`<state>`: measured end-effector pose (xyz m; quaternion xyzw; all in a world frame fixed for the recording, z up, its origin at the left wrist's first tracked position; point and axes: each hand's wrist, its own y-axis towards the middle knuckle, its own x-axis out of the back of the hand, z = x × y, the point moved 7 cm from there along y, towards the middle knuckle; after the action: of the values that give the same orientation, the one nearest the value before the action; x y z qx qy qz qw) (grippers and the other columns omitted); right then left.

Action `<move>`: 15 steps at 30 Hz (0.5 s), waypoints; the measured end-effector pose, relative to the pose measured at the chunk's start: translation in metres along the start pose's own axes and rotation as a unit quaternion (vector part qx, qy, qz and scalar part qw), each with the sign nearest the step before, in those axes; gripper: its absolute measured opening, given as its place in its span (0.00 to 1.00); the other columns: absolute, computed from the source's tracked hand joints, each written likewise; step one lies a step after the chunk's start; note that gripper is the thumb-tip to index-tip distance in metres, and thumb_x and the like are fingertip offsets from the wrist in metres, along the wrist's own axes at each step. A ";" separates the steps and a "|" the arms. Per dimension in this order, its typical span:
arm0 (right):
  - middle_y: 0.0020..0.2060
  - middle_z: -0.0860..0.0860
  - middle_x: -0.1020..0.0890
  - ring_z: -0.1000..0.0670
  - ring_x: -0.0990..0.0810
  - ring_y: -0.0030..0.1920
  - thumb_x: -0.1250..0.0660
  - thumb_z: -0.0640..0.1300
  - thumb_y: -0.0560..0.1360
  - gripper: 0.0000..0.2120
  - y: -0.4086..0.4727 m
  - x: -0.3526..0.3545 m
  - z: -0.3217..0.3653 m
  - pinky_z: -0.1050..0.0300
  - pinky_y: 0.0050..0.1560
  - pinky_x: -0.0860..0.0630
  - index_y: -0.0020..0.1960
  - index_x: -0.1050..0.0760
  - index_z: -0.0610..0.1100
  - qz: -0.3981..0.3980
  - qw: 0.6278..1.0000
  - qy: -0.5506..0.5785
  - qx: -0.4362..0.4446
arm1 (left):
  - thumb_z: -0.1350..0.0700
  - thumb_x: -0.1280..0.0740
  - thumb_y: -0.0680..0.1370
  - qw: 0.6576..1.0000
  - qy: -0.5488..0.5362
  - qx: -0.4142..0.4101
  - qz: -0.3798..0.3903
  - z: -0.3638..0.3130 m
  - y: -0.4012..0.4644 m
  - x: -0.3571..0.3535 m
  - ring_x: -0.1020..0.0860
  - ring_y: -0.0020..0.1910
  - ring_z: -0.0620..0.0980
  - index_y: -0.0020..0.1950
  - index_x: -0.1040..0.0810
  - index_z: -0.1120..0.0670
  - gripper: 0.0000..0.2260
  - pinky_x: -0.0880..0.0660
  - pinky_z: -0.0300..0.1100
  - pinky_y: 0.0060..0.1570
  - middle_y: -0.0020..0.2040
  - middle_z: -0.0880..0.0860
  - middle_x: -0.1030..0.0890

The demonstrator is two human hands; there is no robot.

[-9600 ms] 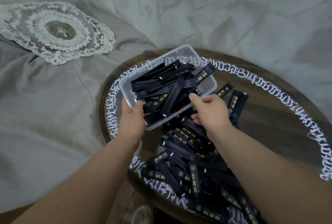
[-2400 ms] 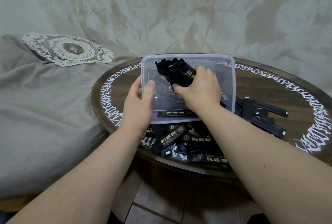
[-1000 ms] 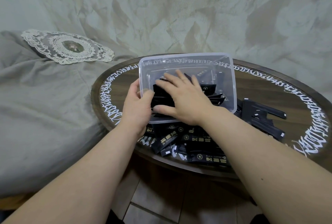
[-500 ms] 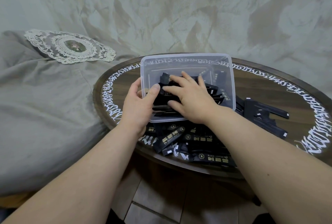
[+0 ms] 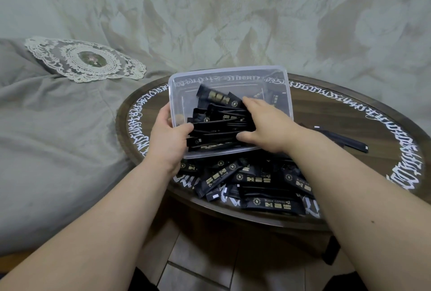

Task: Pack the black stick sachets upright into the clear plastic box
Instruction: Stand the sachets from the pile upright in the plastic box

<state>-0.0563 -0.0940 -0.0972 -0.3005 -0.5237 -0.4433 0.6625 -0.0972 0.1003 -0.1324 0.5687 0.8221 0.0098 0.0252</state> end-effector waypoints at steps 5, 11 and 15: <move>0.77 0.52 0.47 0.47 0.50 0.76 0.36 0.50 0.75 0.36 0.001 -0.018 0.017 0.36 0.72 0.46 0.77 0.51 0.52 0.020 0.999 -0.007 0.034 | 0.71 0.40 0.74 1.000 0.008 0.018 -0.012 0.002 -0.003 0.002 0.25 0.39 0.47 0.59 0.30 0.41 0.26 0.30 0.32 0.28 0.47 0.50 0.20; 0.68 0.49 0.30 0.45 0.41 0.73 0.29 0.51 0.70 0.26 -0.007 0.020 0.033 0.43 0.71 0.42 0.67 0.28 0.52 -0.127 0.983 0.065 0.111 | 0.69 0.39 0.74 0.999 -0.021 0.030 -0.018 0.005 0.001 0.003 0.24 0.39 0.50 0.63 0.30 0.42 0.26 0.29 0.38 0.29 0.50 0.54 0.19; 0.51 0.52 0.23 0.48 0.32 0.57 0.29 0.55 0.71 0.14 -0.008 0.016 0.054 0.51 0.60 0.31 0.55 0.19 0.52 -0.113 0.980 0.015 0.162 | 0.69 0.40 0.74 0.999 -0.020 0.029 -0.011 0.005 0.001 -0.003 0.25 0.39 0.51 0.60 0.30 0.40 0.26 0.30 0.38 0.29 0.50 0.54 0.19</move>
<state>-0.0855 -0.0555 -0.0682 -0.1219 -0.6088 -0.4291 0.6561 -0.0954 0.0980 -0.1370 0.5606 0.8273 -0.0254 0.0258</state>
